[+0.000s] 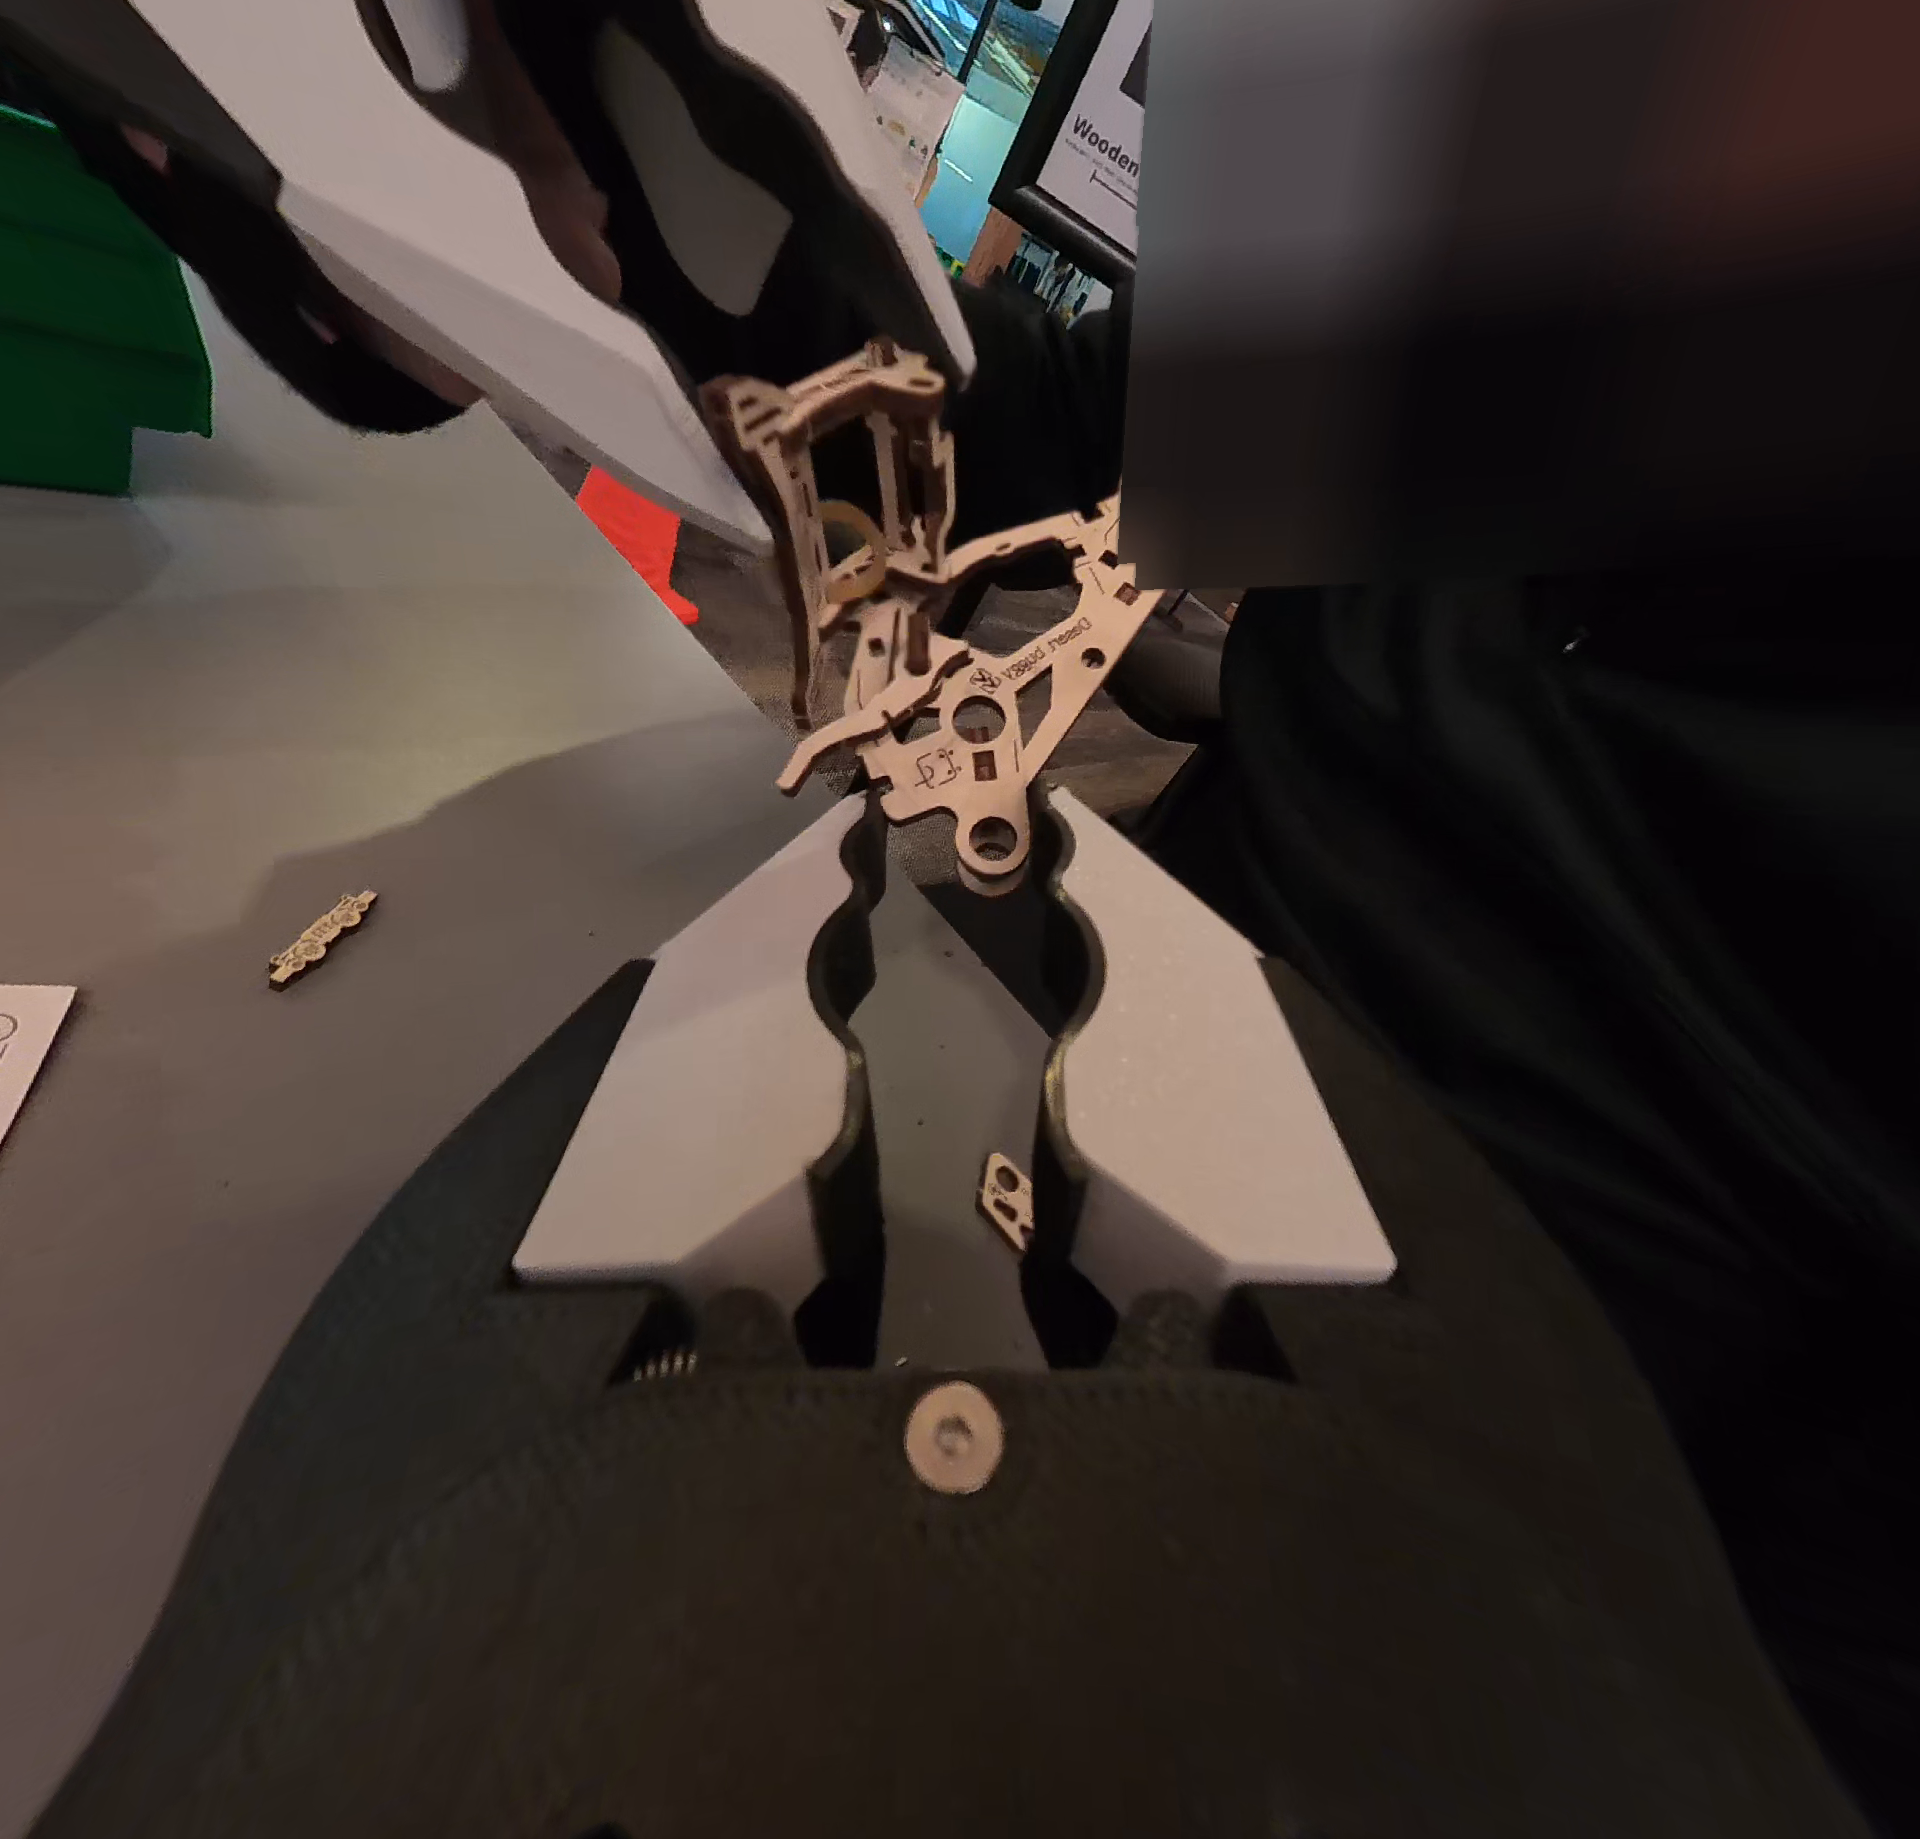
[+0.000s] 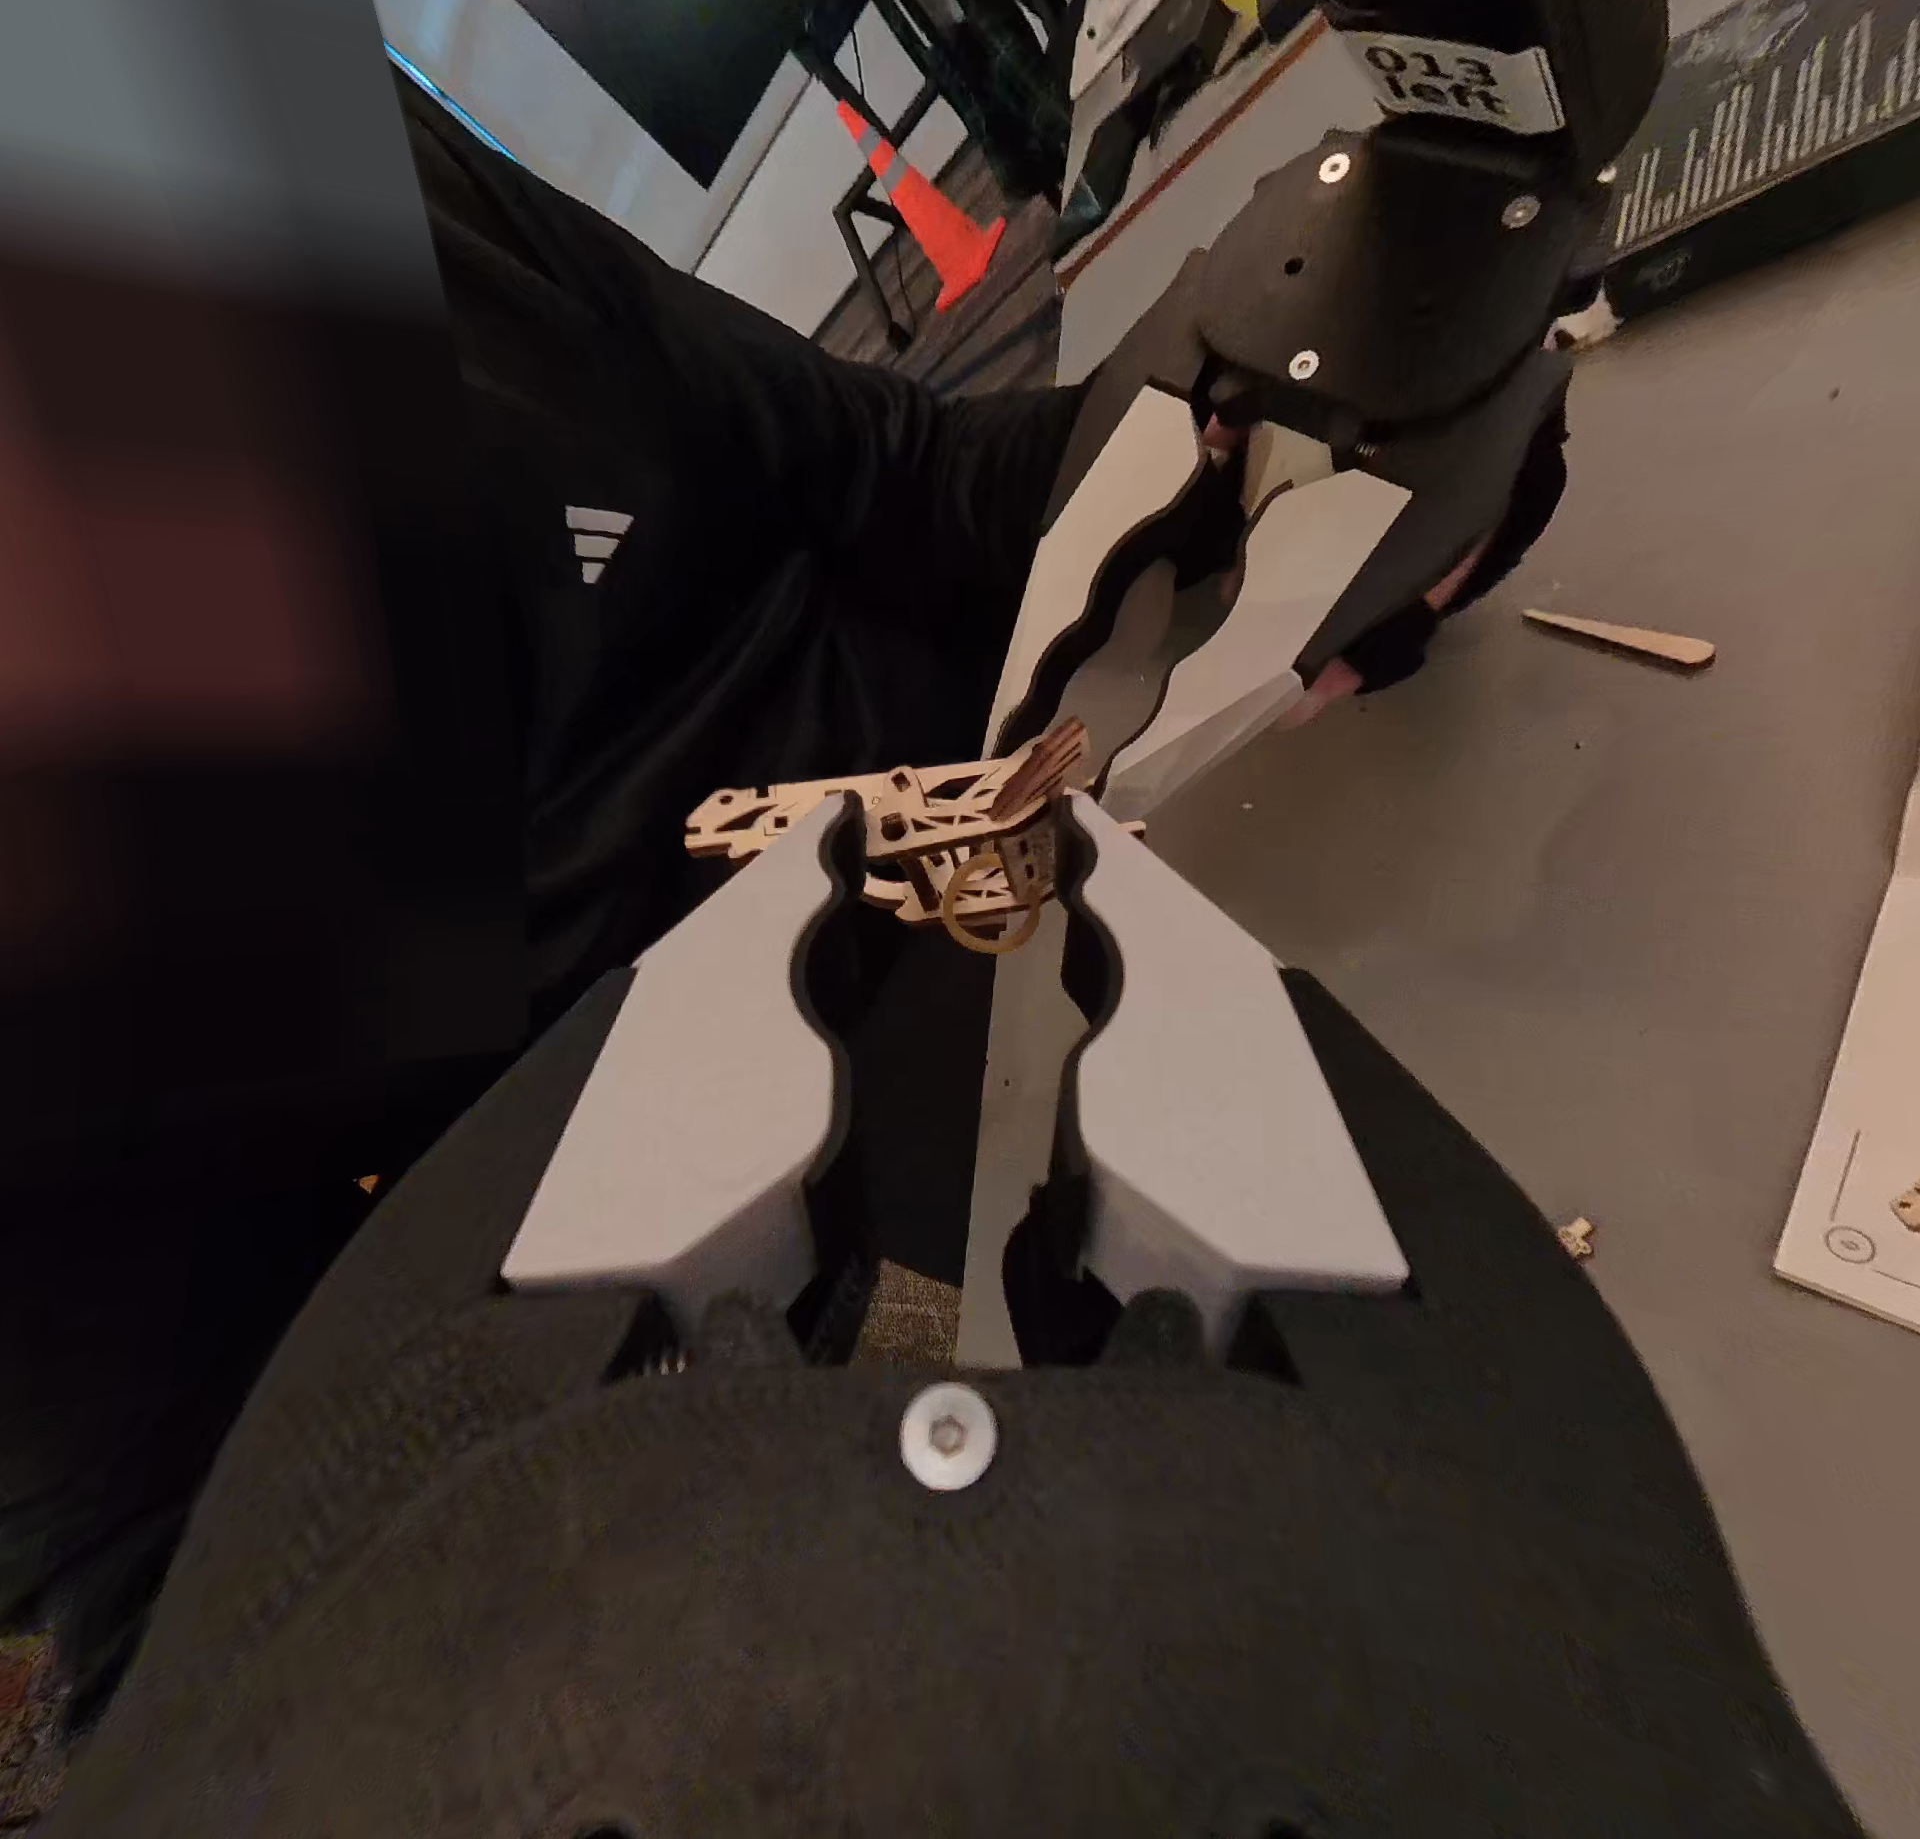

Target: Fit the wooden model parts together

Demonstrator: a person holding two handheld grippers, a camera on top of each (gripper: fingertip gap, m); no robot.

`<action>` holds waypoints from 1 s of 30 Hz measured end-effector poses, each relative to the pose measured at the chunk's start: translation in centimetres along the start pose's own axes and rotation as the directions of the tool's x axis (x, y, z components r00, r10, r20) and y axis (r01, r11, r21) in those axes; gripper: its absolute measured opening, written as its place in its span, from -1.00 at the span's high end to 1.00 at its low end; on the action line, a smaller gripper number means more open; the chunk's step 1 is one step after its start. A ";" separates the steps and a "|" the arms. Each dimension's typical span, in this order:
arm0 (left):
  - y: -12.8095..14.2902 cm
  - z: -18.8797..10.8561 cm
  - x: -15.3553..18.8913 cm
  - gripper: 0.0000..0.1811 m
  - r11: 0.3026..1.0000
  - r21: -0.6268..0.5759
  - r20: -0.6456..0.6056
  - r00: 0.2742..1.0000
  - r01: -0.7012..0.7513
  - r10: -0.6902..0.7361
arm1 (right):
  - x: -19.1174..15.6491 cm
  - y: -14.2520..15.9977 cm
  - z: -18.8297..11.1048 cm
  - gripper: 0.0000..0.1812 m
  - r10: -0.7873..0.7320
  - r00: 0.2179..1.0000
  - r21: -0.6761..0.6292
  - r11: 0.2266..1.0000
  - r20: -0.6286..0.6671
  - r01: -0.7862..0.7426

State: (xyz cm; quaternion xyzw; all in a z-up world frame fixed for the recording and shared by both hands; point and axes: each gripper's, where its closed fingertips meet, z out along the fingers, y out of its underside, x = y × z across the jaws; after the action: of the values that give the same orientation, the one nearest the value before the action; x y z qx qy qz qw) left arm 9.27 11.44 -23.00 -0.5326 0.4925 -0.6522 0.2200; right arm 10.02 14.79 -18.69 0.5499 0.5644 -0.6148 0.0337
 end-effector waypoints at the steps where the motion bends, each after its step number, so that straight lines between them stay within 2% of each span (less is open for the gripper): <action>1: 0.0 0.0 0.1 0.72 1.000 0.000 -0.002 1.000 -0.007 0.007 | 0.0 -0.1 -0.2 0.63 0.006 1.000 0.018 1.000 0.007 -0.006; 8: -0.3 0.1 0.5 0.72 1.000 0.016 -0.032 0.999 -0.015 0.016 | 0.6 -0.3 0.0 0.63 0.066 0.997 0.089 0.994 0.050 -0.071; 22: 0.1 0.0 0.3 0.72 1.000 -0.006 -0.020 1.000 -0.020 0.020 | 1.4 -0.2 1.0 0.63 0.152 0.986 0.107 0.982 0.062 -0.158; 26: 0.7 -0.2 -0.4 0.72 0.999 -0.045 0.037 0.999 -0.023 0.025 | 2.3 -0.2 0.4 0.63 0.157 0.988 0.165 0.974 -0.012 -0.153; 30: 3.3 0.1 -2.4 0.72 0.981 -0.190 0.164 0.985 -0.023 0.055 | 3.6 0.6 -0.8 0.63 0.155 0.980 0.234 0.964 -0.123 -0.123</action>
State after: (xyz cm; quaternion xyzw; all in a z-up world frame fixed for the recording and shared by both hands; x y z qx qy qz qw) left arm 9.33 11.98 -27.00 -0.5944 0.5418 -0.5510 0.2226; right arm 9.53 17.23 -21.47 0.6302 0.4519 -0.6309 -0.0254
